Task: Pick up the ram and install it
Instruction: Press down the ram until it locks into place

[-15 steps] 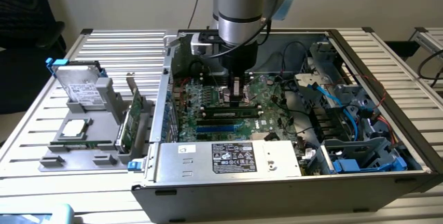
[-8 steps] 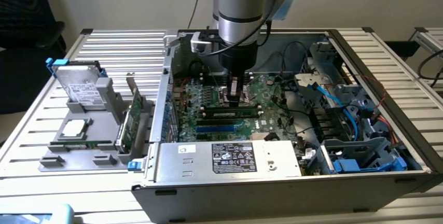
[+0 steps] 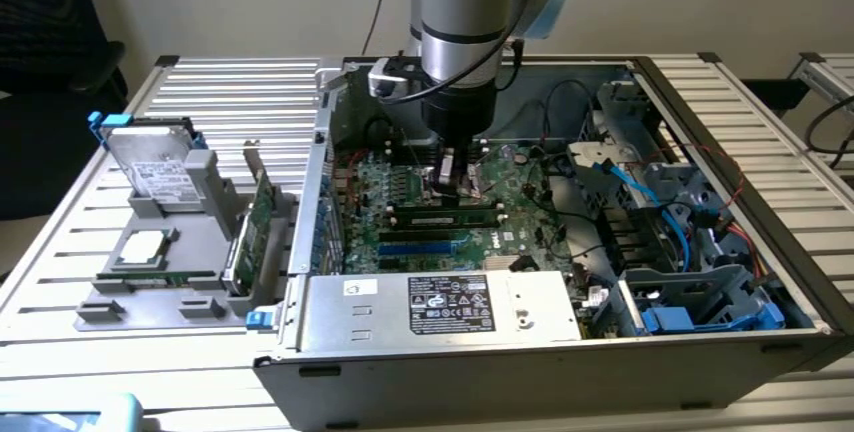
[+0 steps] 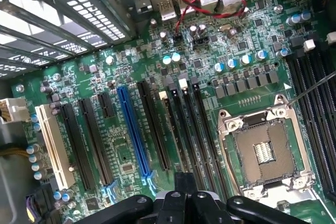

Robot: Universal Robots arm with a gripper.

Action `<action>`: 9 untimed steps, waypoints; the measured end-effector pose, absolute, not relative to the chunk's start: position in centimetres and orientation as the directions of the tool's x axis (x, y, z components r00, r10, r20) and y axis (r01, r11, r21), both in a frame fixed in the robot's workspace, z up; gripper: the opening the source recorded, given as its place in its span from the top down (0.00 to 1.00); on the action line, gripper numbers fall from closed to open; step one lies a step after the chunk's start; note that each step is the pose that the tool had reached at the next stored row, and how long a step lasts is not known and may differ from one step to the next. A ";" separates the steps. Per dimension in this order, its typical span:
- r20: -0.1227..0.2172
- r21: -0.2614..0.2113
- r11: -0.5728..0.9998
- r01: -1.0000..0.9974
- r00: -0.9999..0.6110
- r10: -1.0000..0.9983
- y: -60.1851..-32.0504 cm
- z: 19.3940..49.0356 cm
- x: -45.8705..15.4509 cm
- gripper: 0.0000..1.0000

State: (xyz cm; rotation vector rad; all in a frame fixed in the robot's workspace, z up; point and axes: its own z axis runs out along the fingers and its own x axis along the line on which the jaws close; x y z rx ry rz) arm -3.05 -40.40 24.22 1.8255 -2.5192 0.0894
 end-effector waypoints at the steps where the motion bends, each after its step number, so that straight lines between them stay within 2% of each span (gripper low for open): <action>1: 0.057 -0.030 0.321 -0.946 -0.323 -0.945 -40.4 24.2 -3.0 0.89; 9: 0.056 -0.035 0.403 -0.914 -0.405 -0.913 -40.4 24.2 -3.0 0.89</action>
